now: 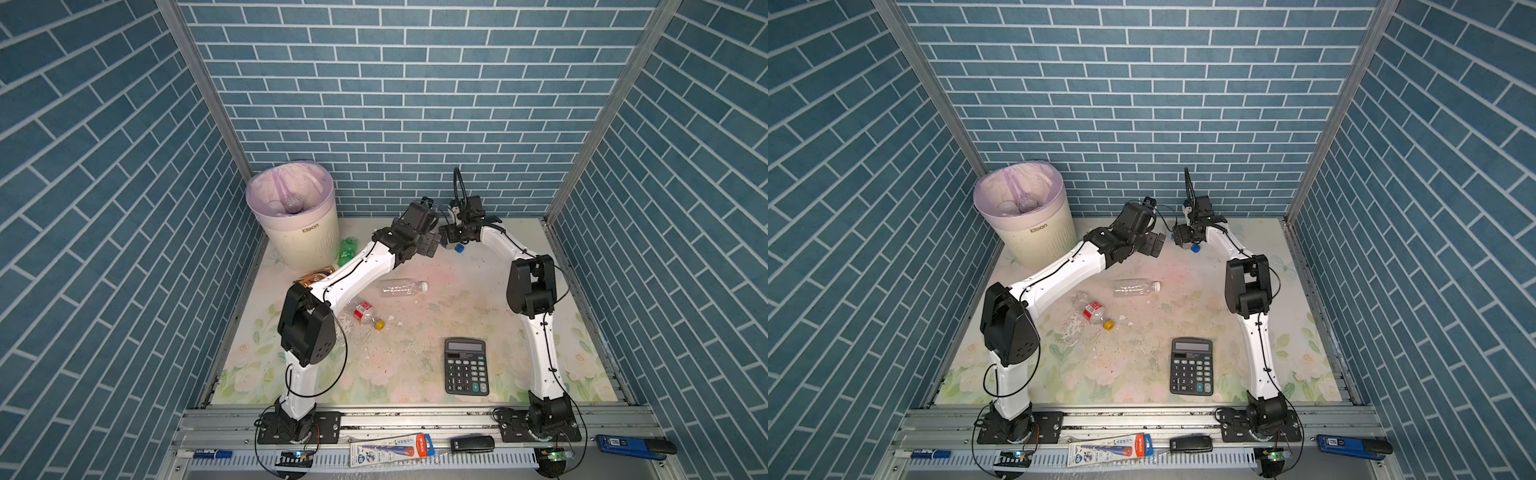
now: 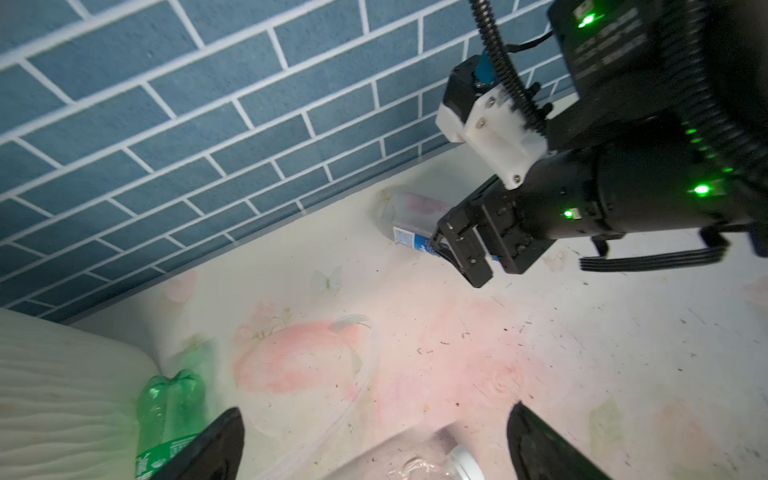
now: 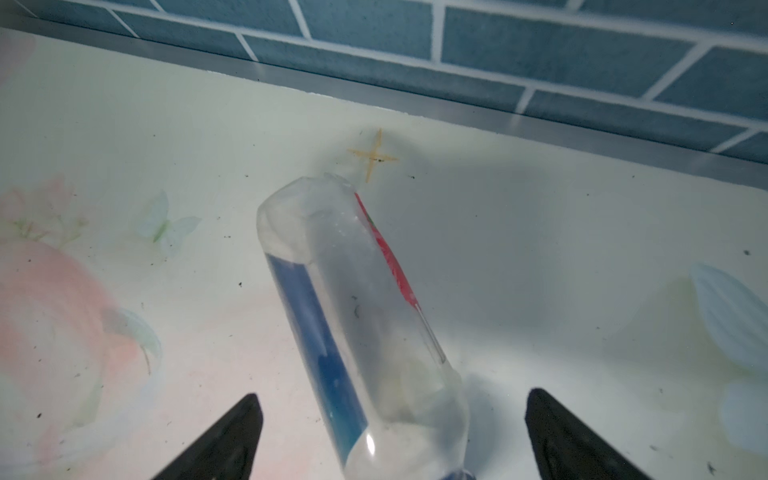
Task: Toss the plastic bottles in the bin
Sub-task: 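Lower the right gripper onto the blue-cap clear bottle and close it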
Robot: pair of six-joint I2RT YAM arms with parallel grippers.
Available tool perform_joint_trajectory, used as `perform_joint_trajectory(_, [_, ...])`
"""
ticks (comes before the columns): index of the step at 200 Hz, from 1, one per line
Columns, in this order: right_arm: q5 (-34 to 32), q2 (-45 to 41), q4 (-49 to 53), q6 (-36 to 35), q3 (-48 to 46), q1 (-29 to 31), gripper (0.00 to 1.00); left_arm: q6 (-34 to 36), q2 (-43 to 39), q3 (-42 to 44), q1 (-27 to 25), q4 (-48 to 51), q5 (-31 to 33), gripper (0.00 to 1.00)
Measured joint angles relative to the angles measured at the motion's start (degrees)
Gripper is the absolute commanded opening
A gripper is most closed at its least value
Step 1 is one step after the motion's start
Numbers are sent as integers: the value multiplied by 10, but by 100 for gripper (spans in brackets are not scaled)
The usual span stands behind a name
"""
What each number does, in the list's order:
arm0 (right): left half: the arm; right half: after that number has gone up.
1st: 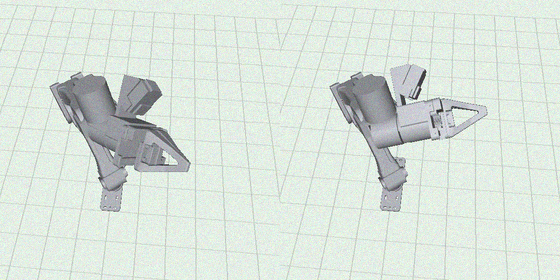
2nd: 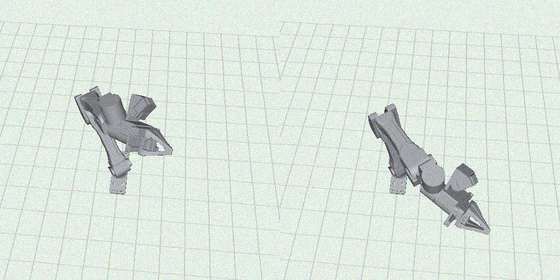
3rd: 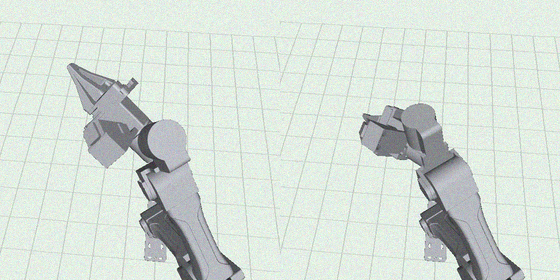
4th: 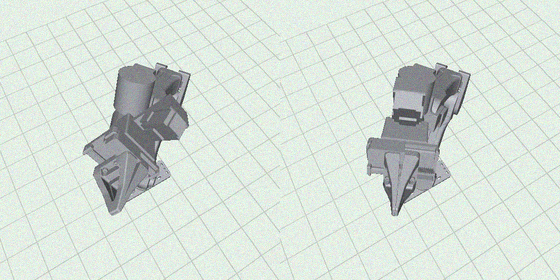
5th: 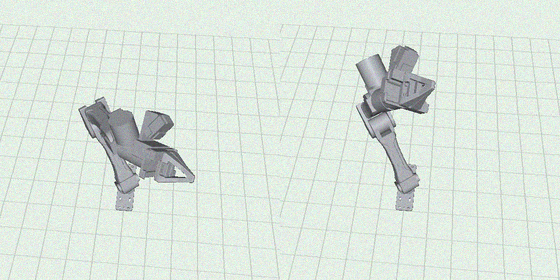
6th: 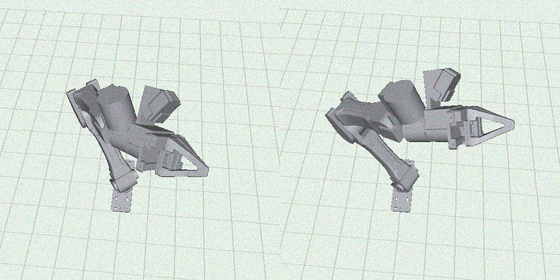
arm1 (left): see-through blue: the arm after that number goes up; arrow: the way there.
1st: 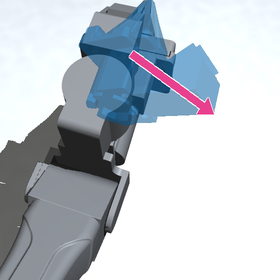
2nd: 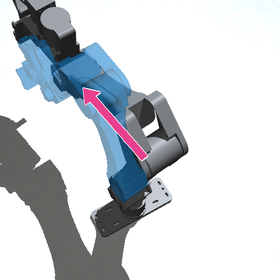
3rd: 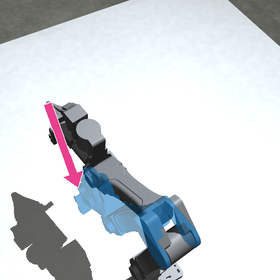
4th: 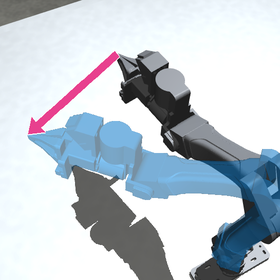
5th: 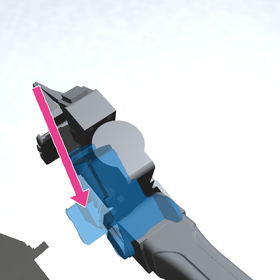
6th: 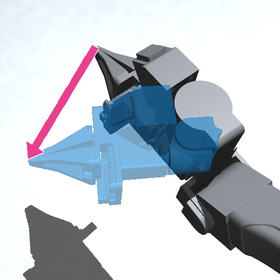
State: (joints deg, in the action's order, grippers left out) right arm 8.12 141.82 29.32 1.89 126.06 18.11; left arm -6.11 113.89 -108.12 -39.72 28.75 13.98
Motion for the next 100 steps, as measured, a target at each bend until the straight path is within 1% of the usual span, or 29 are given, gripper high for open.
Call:
perform_joint_trajectory(21, [5, 25, 14, -3, 27, 1, 93, -30, 20, -43, 3, 19, -33, 99])
perform_joint_trajectory(36, [7, 37, 22, -3, 33, 2, 89, -45, 21, -53, 6, 22, -54, 99])
perform_joint_trajectory(59, [7, 54, 28, -1, 38, 5, 80, -67, 19, -53, 10, 22, -85, 99])
perform_joint_trajectory(79, [5, 63, 30, -3, 46, 7, 69, -91, 19, -53, 18, 21, -115, 99])
perform_joint_trajectory(94, [4, 63, 31, -2, 47, 8, 64, -108, 19, -52, 29, 18, -135, 99])
perform_joint_trajectory(100, [4, 63, 32, -3, 47, 8, 60, -115, 19, -52, 33, 17, -141, 99])
